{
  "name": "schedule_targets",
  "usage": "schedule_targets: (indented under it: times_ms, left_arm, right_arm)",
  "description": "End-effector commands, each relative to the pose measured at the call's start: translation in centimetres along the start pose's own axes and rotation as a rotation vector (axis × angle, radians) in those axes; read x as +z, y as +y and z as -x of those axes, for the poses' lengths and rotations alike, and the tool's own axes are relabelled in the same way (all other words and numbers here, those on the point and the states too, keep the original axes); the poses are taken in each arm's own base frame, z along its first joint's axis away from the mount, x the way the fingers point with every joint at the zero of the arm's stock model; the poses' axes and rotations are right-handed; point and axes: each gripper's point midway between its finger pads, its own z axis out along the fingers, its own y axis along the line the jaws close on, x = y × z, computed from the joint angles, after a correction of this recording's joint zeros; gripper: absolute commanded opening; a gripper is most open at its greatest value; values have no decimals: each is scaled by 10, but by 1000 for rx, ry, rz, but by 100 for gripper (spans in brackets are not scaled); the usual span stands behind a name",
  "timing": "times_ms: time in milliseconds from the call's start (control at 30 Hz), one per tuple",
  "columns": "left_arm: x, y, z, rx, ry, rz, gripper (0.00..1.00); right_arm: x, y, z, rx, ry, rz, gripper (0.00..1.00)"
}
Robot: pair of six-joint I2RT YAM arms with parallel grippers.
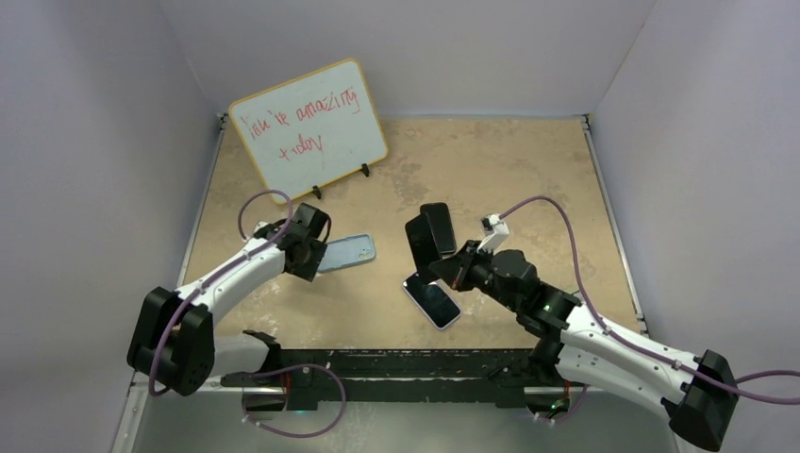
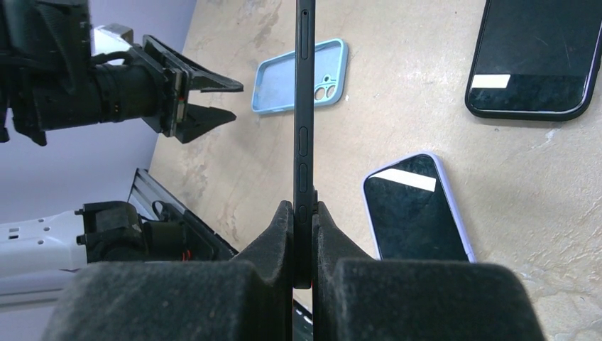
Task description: Put the phone into the phone case
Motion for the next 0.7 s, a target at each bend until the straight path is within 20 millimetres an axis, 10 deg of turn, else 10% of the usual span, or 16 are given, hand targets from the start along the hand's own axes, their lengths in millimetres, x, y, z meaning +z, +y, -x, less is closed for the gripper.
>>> schedule_targets:
  times_ms: [0,433,667]
  left_arm:
    - [3,0,-3,-24,21,61,44]
    - [38,12,-29,5,85,113,52]
    - [43,15,-27,25,69,119,36]
  right_arm:
    - [-5,22,23,26,-91,79,0]
    - [-10,19,25,17,-103,75,0]
    - [-5,24,24,14,-88,84,0]
